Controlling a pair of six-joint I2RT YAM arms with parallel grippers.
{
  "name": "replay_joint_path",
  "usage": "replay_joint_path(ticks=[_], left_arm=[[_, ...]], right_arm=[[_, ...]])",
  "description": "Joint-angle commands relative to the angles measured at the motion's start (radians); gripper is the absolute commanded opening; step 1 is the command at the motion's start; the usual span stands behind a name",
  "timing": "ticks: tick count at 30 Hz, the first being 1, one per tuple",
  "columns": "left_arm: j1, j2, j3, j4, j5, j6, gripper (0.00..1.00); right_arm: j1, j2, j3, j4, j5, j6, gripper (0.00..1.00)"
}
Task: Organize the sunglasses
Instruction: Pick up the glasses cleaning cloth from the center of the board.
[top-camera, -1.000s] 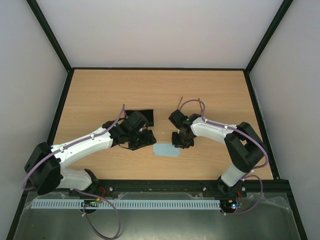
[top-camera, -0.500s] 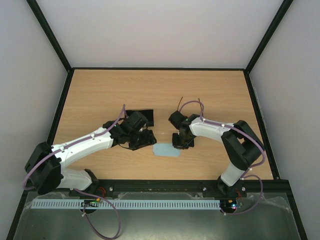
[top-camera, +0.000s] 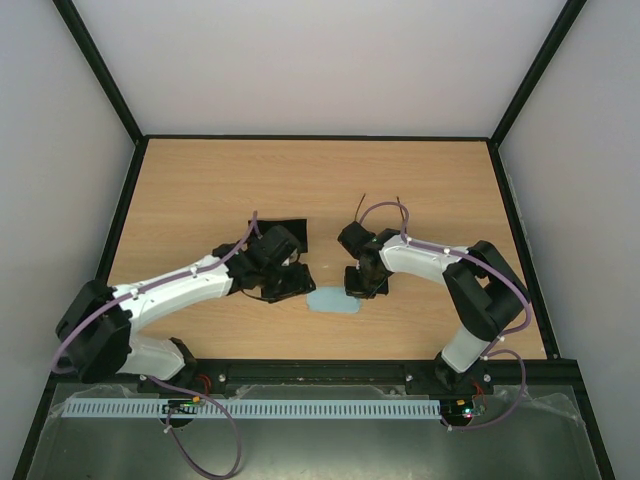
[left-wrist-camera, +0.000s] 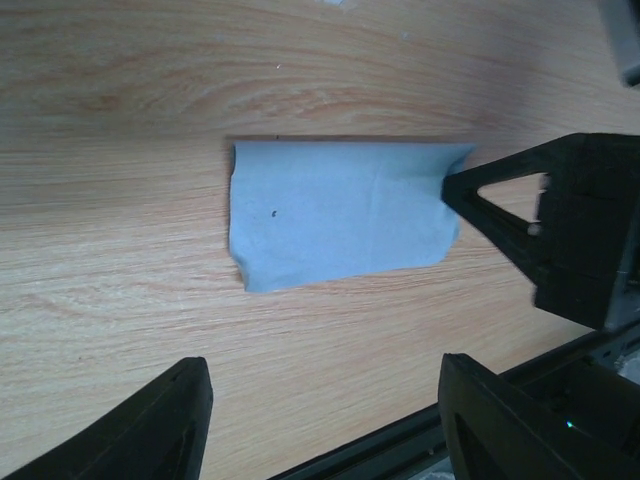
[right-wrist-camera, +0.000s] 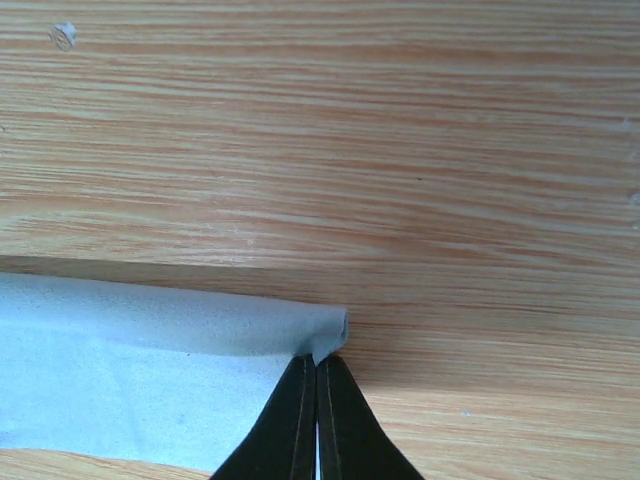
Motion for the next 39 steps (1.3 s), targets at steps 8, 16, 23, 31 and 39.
replay_joint_path(ticks=[8,16,23,31,39], left_arm=[[-0.023,0.173,0.044,-0.044,-0.011,0.059,0.47],[-0.025,0.266,0.073,-0.007,-0.03,0.064,0.44],[-0.03,0.342,0.139,-0.069,-0.104,0.067,0.32],[-0.037,0.396,0.156,-0.106,-0.147,0.054,0.21],[-0.041,0.426,0.16,-0.093,-0.154,0.05,0.22]], right_arm=[[0.0,0.005,-0.002,-0.049,-0.016,0.001,0.01],[0.0,0.003,-0.003,-0.042,-0.028,0.002,0.01],[0.0,0.001,-0.007,-0.036,-0.038,0.001,0.02],[0.001,-0.006,-0.022,-0.029,-0.045,0.001,0.01],[0.001,-0.007,-0.035,-0.021,-0.049,-0.001,0.01]])
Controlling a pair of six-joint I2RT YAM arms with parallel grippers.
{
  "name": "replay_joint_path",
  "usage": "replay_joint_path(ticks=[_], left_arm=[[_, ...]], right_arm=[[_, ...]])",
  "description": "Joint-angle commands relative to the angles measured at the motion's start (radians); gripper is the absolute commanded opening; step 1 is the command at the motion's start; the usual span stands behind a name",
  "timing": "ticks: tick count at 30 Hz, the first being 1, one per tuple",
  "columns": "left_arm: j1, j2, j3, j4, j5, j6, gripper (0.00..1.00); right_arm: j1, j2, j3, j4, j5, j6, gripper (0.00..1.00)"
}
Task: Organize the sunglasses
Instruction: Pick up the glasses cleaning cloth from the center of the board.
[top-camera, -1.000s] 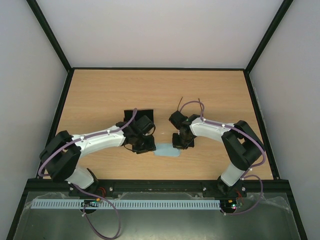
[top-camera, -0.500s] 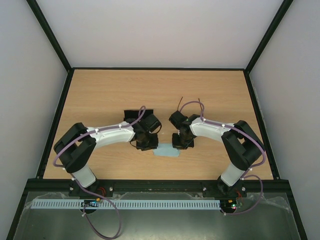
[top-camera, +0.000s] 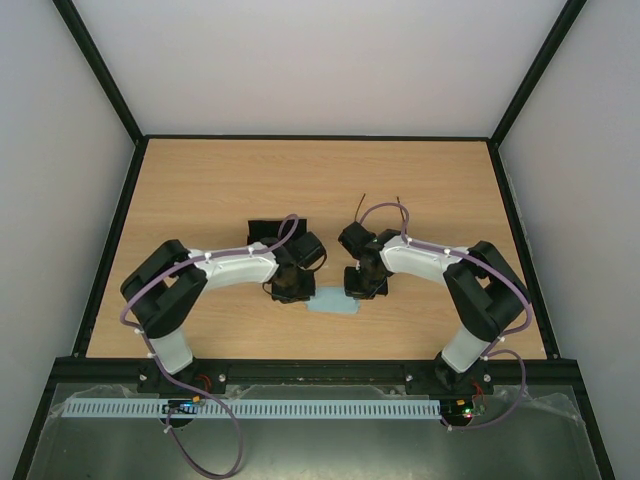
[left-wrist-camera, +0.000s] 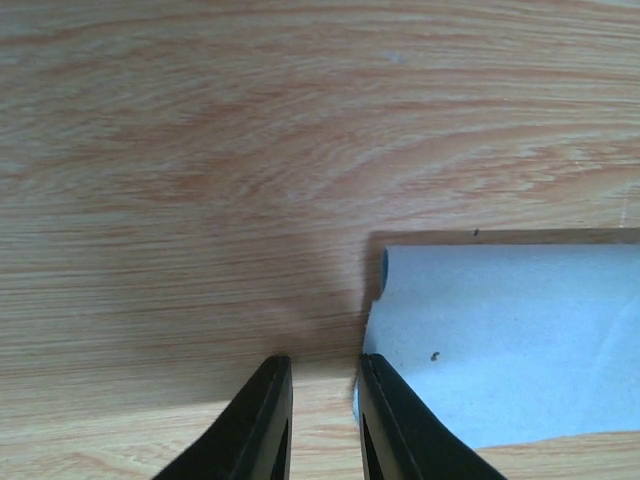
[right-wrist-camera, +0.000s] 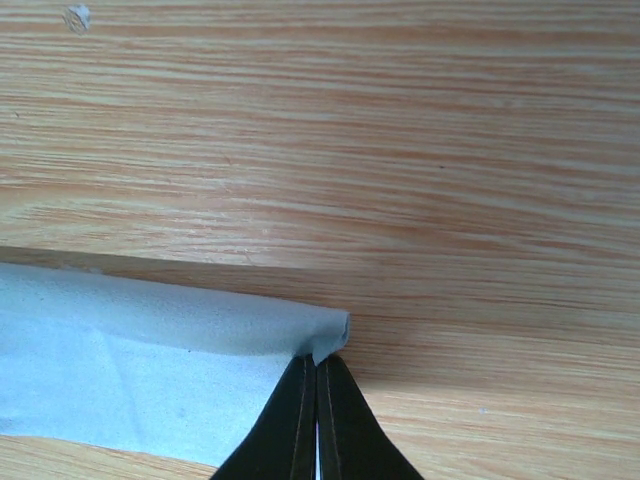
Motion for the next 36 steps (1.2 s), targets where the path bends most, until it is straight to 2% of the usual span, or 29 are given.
replay_joint_path(ticks=[1,10,21,33,36], left_arm=[[-0.007,0.027,0.023,-0.02,-0.012,-0.009,0.23],[-0.009,0.049,0.04,-0.005,-0.005,-0.009,0.26],[-0.034,0.09,0.034,-0.001,0.002,-0.013,0.18],[-0.041,0.093,0.025,0.015,0.006,-0.026,0.02],[-0.038,0.068,0.028,0.0,-0.014,-0.035,0.02]], right_arm=[[0.002,-0.002,-0.026,-0.033,-0.02,-0.004,0.01],[0.002,0.004,-0.014,-0.041,-0.019,-0.02,0.01],[0.002,0.001,-0.022,-0.035,-0.023,-0.024,0.01],[0.002,0.002,-0.014,-0.034,-0.029,-0.024,0.01],[0.001,0.0,0.0,-0.038,-0.033,-0.022,0.01]])
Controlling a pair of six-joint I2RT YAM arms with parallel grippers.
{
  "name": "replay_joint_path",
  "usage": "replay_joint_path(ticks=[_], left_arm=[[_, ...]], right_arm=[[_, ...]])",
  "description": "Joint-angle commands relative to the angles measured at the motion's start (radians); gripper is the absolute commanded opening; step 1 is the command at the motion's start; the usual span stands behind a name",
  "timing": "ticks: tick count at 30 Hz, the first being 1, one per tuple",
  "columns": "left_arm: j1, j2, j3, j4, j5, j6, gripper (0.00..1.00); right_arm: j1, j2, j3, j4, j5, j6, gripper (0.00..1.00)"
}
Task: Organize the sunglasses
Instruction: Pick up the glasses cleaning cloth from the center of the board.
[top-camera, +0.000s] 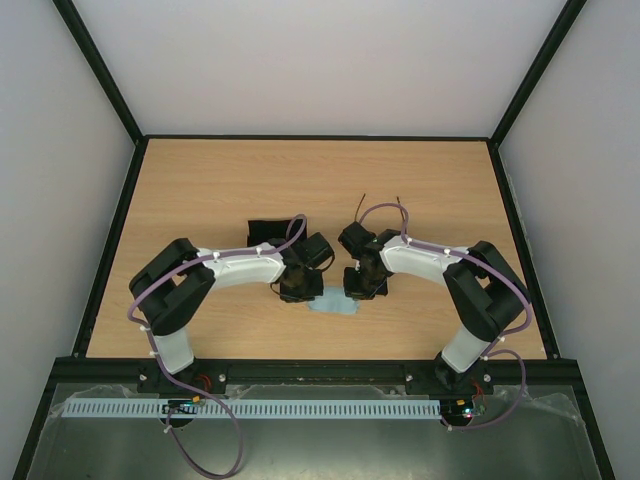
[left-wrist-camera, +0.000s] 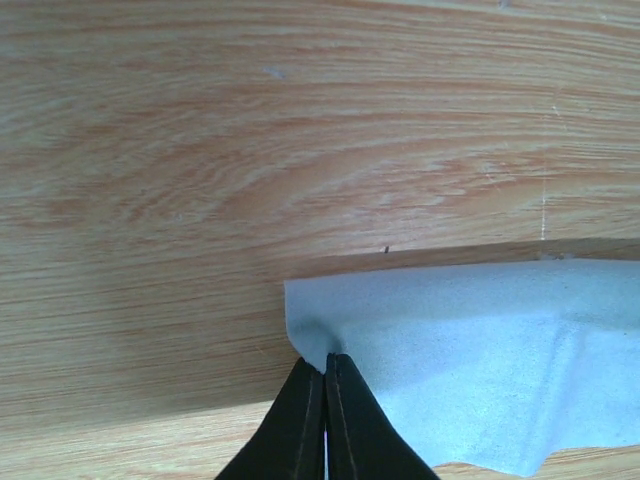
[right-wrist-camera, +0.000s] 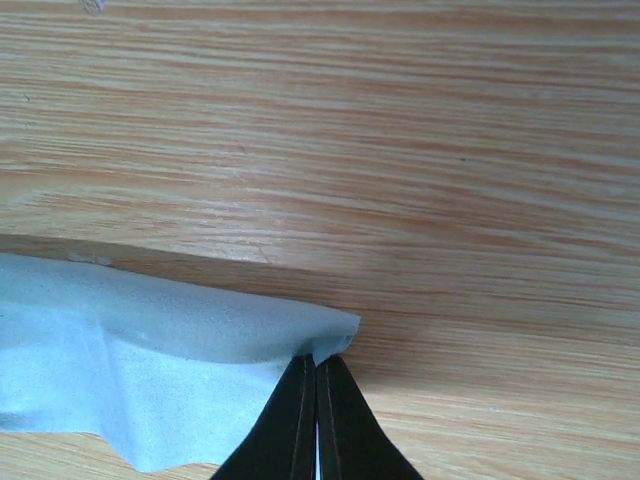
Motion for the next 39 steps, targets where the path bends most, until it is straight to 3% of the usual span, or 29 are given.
replay_joint_path(ticks=[1,21,39], left_arm=[[-0.003,0.007,-0.01,-0.043,-0.017,-0.016,0.02],[0.147,-0.147,0.028,-0.109,-0.054,-0.002,0.02],[0.355,-0.205,0.137,-0.209,-0.032,0.119,0.02]], right_arm=[[0.002,0.0,0.012,-0.046,-0.019,-0.006,0.01],[0.002,0.091,0.306,-0.14,-0.046,-0.018,0.01],[0.002,0.321,0.73,-0.266,-0.065,-0.059,0.01]])
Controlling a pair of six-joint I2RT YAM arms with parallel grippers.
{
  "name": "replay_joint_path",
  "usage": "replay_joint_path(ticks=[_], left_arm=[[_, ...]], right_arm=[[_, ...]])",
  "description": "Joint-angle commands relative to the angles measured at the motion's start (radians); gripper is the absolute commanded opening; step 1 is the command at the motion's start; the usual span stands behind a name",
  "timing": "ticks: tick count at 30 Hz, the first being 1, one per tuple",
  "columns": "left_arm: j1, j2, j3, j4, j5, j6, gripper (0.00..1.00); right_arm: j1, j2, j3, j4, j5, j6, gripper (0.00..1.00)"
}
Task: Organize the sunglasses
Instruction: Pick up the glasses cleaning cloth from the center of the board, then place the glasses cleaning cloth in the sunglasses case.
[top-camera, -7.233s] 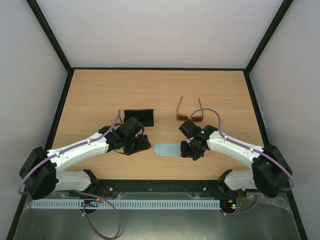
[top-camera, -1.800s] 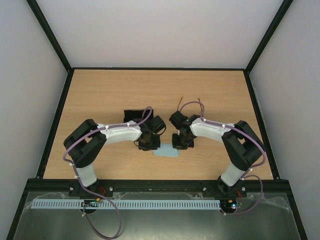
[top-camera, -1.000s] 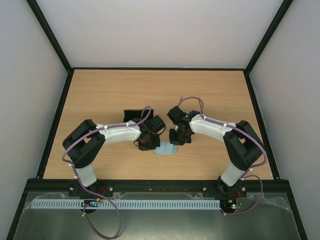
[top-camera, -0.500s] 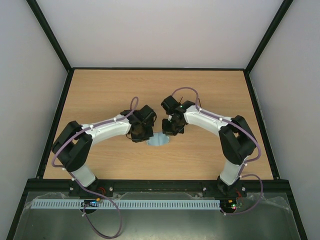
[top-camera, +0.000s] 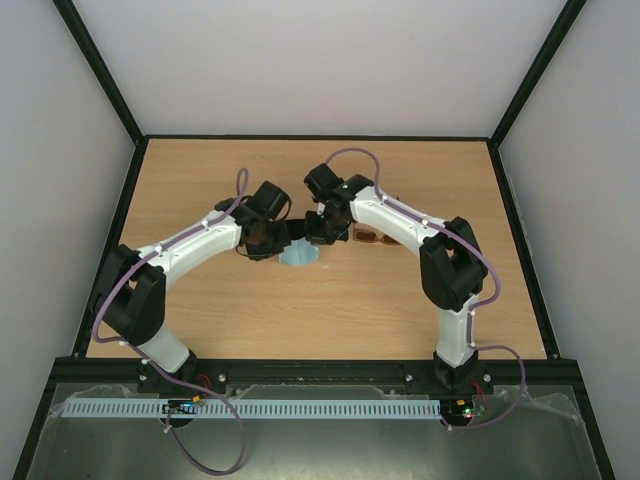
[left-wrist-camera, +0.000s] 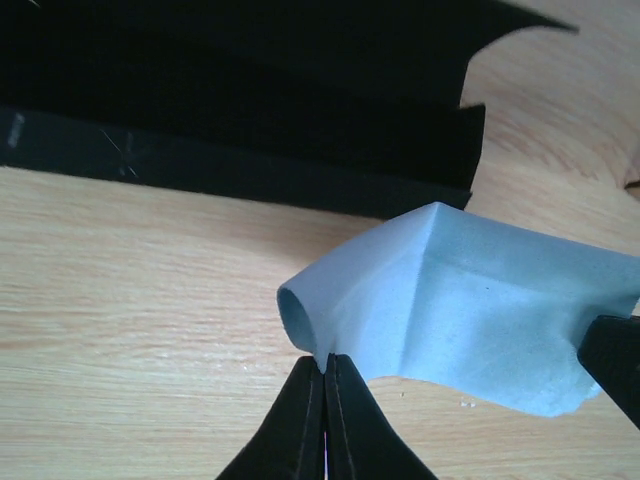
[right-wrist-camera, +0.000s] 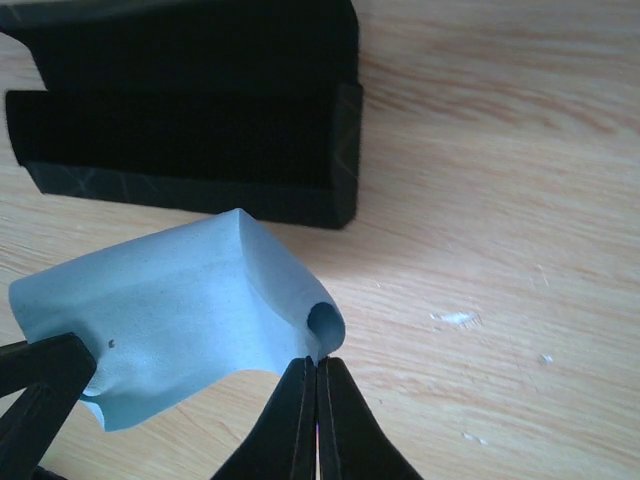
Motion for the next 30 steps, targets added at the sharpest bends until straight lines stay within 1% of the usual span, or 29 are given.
replay_joint_path(ticks=[1,7,10,18,22,30], left_arm=[[0.055,-0.025,0.032,-0.055,0.012,0.06,0.02],[0.131,-0.008,0.06,-0.065,0.022,0.112,0.02],[0.166,0.007,0.072,-0.065,0.025,0.134,0.02],[0.216,0.073,0.107,-0.059,0.04,0.176,0.02],[0.223,0.104,0.118,-0.059,0.044,0.191,0.02],[0.237,0.141,0.118,-0.044,0.04,0.204,0.02]], right_arm=[[0.002,0.06,0.089,-0.097,-0.015,-0.039,0.01],[0.002,0.137,0.207,-0.133,-0.012,-0.052,0.01],[0.002,0.189,0.294,-0.153,-0.02,-0.053,0.01],[-0.004,0.341,0.494,-0.225,-0.021,-0.074,0.01],[-0.011,0.378,0.525,-0.239,-0.034,-0.08,0.01],[-0.021,0.4,0.526,-0.242,-0.032,-0.094,0.01]])
